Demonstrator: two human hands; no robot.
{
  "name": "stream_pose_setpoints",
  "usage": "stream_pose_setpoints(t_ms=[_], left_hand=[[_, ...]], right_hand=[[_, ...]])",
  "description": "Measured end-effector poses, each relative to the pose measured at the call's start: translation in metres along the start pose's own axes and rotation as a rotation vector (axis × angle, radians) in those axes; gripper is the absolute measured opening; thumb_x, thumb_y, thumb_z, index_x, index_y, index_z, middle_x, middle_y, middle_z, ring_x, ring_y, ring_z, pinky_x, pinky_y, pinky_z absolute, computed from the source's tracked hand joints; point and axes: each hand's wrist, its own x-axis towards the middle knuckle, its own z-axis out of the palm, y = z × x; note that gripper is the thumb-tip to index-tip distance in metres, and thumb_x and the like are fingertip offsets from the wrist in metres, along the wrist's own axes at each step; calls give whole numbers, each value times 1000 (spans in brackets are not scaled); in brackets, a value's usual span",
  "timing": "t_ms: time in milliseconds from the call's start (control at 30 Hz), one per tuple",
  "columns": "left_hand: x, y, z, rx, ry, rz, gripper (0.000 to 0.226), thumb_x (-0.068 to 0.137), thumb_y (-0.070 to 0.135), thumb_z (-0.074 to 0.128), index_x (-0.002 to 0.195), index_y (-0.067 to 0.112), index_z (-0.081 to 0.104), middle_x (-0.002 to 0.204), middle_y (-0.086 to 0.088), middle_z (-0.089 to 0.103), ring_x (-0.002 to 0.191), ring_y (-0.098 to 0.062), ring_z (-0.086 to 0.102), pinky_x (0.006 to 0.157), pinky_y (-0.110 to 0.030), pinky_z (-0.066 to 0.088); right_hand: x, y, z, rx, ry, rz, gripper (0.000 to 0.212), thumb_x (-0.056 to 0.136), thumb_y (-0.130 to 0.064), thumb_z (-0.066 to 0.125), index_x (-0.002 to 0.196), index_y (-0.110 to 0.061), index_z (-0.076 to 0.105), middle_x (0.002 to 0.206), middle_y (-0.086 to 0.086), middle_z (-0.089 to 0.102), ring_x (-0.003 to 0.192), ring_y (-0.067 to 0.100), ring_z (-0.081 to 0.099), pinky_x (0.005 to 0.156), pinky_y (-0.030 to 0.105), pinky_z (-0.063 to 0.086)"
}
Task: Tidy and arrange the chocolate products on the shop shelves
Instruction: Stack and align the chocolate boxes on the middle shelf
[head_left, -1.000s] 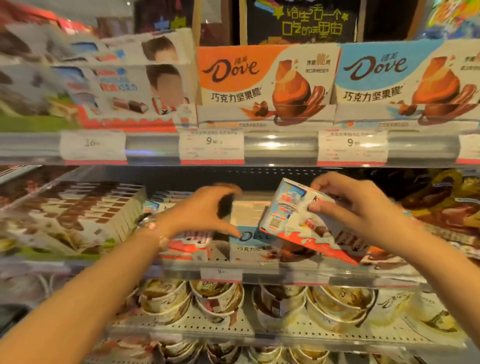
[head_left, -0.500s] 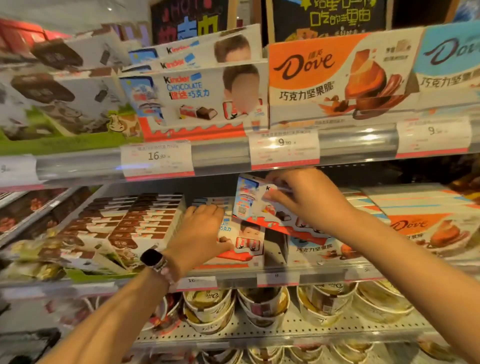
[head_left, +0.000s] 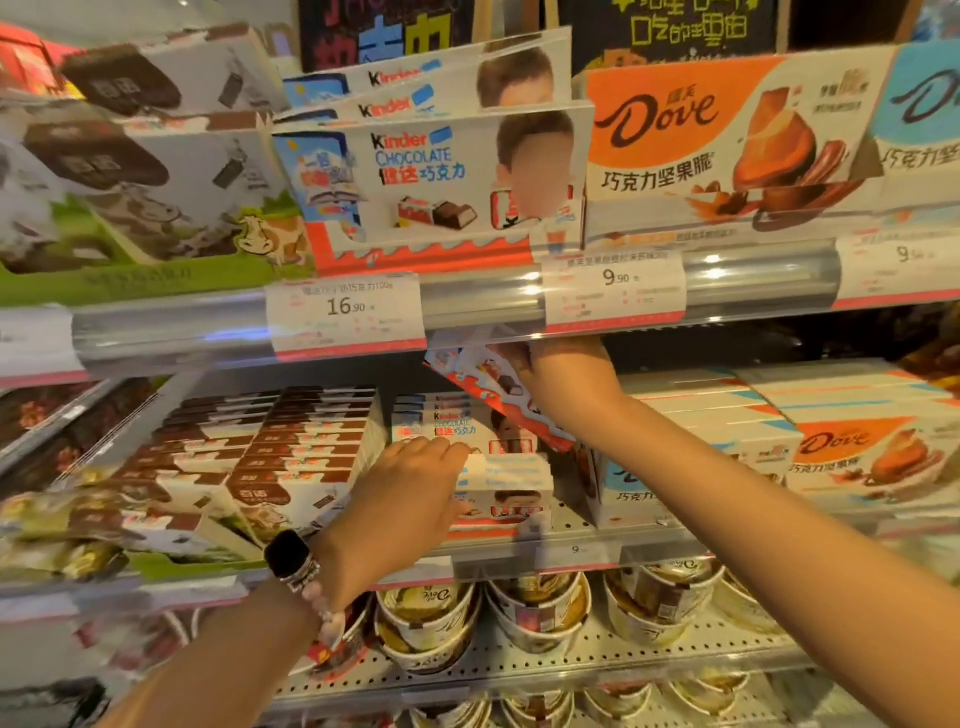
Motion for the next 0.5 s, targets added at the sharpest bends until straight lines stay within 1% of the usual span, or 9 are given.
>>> stream_pose_setpoints(t_ms=[33, 67, 100, 133, 167, 233, 300, 367, 500], left_hand=[[-1, -1, 0, -4, 0, 5, 44, 91, 41, 51, 129, 24, 38, 128, 5, 49, 118, -15, 44, 100, -28, 31], [-1, -1, -1, -8, 2, 12, 45, 91, 42, 51, 130, 24, 38, 128, 6, 49, 119, -14, 43, 101, -27, 31], [0, -2, -1, -15, 6, 19, 46, 91, 42, 52, 131, 24, 38, 129, 6, 48, 119, -14, 43, 101, -27, 31], [0, -3, -1, -26, 11, 27, 48, 90, 41, 53, 132, 23, 38, 131, 6, 48, 120, -14, 42, 102, -26, 30], [0, -4, -2, -37, 17, 32, 50, 90, 41, 54, 134, 23, 38, 132, 5, 47, 121, -13, 41, 102, -26, 30], [-2, -5, -3, -50, 41, 37, 54, 88, 41, 56, 136, 23, 39, 135, 4, 44, 123, -14, 39, 102, -26, 30], [-5, -5, -5, -46, 96, 36, 54, 85, 40, 60, 134, 23, 44, 133, 3, 42, 122, -15, 39, 101, -28, 33], [-7, -5, -5, -57, 149, 26, 52, 83, 39, 65, 129, 21, 50, 131, 2, 44, 121, -16, 42, 100, -29, 35], [-7, -3, -5, -70, 172, -1, 49, 80, 39, 67, 123, 20, 54, 132, 3, 49, 121, -16, 45, 99, -29, 39]], right_hand=[[3, -4, 4, 3, -101, 65, 35, 99, -16, 39, 64, -21, 35, 65, 1, 35, 103, 32, 57, 72, 30, 33], [6, -6, 8, 34, -172, 90, 35, 99, -14, 38, 64, -21, 36, 64, -2, 30, 97, 31, 58, 72, 30, 33], [13, -7, 16, 121, -196, 75, 27, 99, -13, 38, 74, -17, 48, 64, -2, 30, 85, 25, 57, 71, 27, 33], [18, -6, 24, 210, -178, 28, 19, 98, -13, 41, 92, -8, 58, 67, -2, 36, 74, 17, 53, 71, 23, 33], [22, -9, 30, 307, -118, -19, 20, 97, -15, 46, 106, -2, 58, 74, -1, 44, 71, 12, 48, 71, 20, 33], [25, -13, 36, 345, -42, -170, 23, 91, -22, 57, 110, -9, 58, 94, 2, 58, 81, 12, 51, 74, 23, 39], [28, -15, 44, 270, -146, -277, 20, 88, -26, 62, 105, -15, 60, 100, 3, 62, 85, 15, 56, 73, 28, 46], [31, -17, 51, 251, -235, -318, 18, 89, -24, 61, 104, -14, 63, 101, 3, 64, 87, 18, 59, 75, 29, 51], [40, -19, 55, 278, -301, -325, 22, 91, -20, 58, 109, -10, 65, 109, 8, 63, 96, 20, 59, 86, 34, 51]])
